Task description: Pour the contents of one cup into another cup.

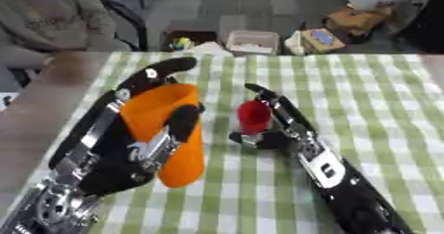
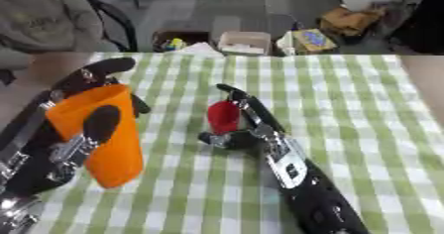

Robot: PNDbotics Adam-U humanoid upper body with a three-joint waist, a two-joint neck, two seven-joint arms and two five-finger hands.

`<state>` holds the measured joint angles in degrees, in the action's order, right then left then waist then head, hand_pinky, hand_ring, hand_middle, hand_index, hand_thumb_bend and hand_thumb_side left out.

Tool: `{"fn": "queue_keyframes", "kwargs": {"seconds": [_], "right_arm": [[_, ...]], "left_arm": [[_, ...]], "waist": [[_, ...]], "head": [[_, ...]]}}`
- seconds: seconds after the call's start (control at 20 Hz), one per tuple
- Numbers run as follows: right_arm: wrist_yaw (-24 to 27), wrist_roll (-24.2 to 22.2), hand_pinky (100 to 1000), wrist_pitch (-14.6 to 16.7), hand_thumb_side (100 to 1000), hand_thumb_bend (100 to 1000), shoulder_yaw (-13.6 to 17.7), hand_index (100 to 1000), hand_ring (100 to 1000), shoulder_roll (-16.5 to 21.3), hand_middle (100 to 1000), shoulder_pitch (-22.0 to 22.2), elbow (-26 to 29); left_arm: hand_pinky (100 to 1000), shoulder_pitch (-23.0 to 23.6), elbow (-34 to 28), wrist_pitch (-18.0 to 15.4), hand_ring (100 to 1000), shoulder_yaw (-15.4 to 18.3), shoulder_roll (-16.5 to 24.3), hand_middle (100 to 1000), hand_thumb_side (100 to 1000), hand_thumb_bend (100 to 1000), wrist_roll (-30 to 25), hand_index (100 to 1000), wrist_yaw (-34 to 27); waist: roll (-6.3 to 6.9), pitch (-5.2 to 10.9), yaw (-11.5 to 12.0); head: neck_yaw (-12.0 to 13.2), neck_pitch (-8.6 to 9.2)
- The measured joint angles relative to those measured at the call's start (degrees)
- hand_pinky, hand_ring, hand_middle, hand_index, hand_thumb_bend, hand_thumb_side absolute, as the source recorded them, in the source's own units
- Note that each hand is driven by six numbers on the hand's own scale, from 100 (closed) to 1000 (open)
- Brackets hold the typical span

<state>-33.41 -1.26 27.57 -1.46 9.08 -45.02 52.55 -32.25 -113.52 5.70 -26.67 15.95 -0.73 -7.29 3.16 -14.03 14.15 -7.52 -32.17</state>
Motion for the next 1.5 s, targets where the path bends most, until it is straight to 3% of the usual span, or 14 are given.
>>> {"fn": "queue_keyframes", "kwargs": {"seconds": [0.3, 0.45, 0.7, 0.75, 0.8, 0.85, 1.1, 1.5], "right_arm": [[-1.32, 0.36, 647, 0.2, 332, 535, 0.0, 930, 930, -0.18, 388, -0.43, -0.55], [-1.84, 0.7, 573, 0.3, 306, 422, 0.02, 896, 851, -0.28, 312, -0.68, -0.94], [-2.13, 1.55, 422, 0.29, 172, 224, 0.06, 803, 659, -0.32, 159, -0.86, -1.27], [-2.13, 1.78, 403, 0.32, 176, 110, 0.08, 780, 611, -0.33, 131, -0.87, -1.27], [-2.12, 2.06, 392, 0.32, 121, 143, 0.08, 768, 591, -0.33, 116, -0.88, -1.27], [-2.07, 2.35, 383, 0.31, 107, 120, 0.09, 755, 571, -0.33, 102, -0.88, -1.27], [-1.05, 3.46, 325, 0.09, 100, 100, 0.22, 687, 470, -0.28, 100, -0.89, -1.24], [1.04, 4.16, 318, -0.12, 100, 100, 0.4, 687, 462, 0.72, 100, -0.83, -1.06]], "left_arm": [[138, -0.04, 0.0, -0.18, 643, -0.04, -0.43, 257, 547, 100, -0.14, 885, 0.0], [139, -0.05, 0.0, -0.24, 644, -0.24, -0.43, 259, 548, 100, -0.2, 885, 0.02], [140, -0.05, 0.0, -0.43, 646, -0.33, -0.43, 260, 552, 100, -0.39, 886, 0.07], [140, -0.05, 0.0, -0.47, 646, -0.33, -0.43, 261, 552, 100, -0.41, 886, 0.07], [140, -0.05, 0.0, -0.51, 647, -0.33, -0.43, 261, 552, 100, -0.41, 886, 0.07], [140, -0.05, 0.0, -0.55, 647, -0.33, -0.43, 261, 553, 100, -0.39, 886, 0.07], [141, -0.05, 0.0, -0.9, 648, -0.34, -0.43, 263, 555, 100, -0.49, 886, 0.0], [146, -0.12, 0.0, -1.49, 650, -0.48, -0.42, 266, 556, 100, -0.94, 888, -0.3]], "waist": [[0.16, -0.16, 0.34], [0.18, -0.21, 0.36], [0.23, -0.26, 0.35], [0.23, -0.27, 0.34], [0.23, -0.28, 0.33], [0.23, -0.28, 0.31], [0.23, -0.28, 0.2], [-0.08, -0.29, -0.45]], "head": [[-0.2, 0.2], [-0.21, 0.51], [-0.22, 0.52], [-0.22, 0.52], [-0.22, 0.52], [-0.22, 0.52], [-0.21, 0.52], [-0.19, 0.57]]}}
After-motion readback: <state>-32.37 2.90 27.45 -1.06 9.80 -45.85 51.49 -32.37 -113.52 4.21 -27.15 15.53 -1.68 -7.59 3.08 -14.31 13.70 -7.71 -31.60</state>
